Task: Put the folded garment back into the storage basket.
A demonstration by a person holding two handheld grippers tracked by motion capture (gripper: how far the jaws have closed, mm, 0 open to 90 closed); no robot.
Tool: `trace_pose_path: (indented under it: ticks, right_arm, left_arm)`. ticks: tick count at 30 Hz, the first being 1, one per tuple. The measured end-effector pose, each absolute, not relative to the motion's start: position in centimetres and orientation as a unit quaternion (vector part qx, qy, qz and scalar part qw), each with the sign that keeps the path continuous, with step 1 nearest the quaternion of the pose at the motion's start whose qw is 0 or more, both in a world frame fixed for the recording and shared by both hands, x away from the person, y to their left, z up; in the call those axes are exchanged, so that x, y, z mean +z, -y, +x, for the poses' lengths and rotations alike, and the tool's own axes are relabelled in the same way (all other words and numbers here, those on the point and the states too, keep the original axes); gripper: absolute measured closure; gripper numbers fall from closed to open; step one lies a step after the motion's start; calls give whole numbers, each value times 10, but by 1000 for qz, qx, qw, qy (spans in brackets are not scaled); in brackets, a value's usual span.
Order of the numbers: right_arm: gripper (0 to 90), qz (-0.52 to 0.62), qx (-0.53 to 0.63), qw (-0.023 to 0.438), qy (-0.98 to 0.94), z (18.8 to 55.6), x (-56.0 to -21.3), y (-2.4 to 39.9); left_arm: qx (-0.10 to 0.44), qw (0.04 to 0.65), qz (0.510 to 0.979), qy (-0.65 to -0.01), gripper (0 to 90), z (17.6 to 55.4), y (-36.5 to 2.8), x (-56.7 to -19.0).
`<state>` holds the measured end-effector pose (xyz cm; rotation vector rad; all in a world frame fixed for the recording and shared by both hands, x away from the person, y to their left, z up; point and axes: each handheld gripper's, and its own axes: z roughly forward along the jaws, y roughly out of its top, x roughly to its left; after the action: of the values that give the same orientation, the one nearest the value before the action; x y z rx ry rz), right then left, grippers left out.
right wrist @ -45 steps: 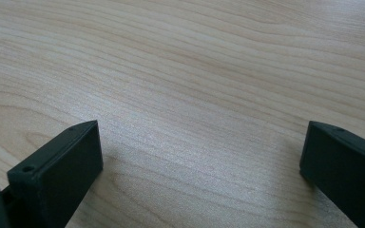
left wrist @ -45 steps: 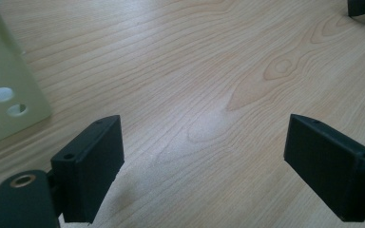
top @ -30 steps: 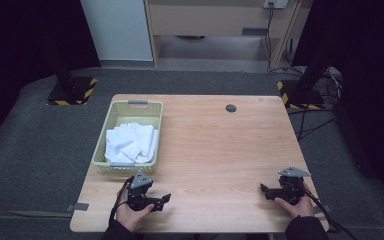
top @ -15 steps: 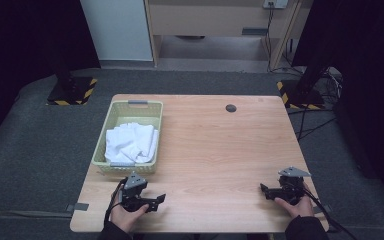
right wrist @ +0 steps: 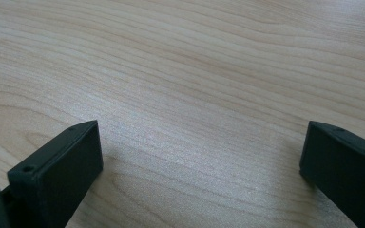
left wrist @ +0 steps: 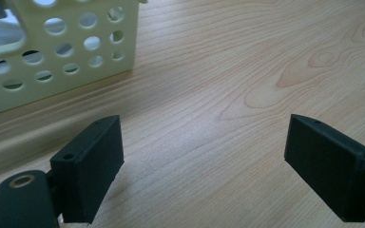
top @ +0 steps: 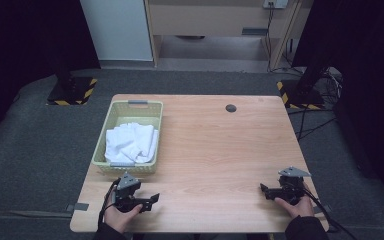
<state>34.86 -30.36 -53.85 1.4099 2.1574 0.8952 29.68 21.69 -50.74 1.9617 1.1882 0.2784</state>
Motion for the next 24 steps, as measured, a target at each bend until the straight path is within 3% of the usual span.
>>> trace_pose_path:
  ticks: [24]
  right_arm:
    - [5, 506, 321, 205, -774, 349, -538, 304]
  left_arm:
    - [115, 405, 762, -492, 121, 296, -235, -509]
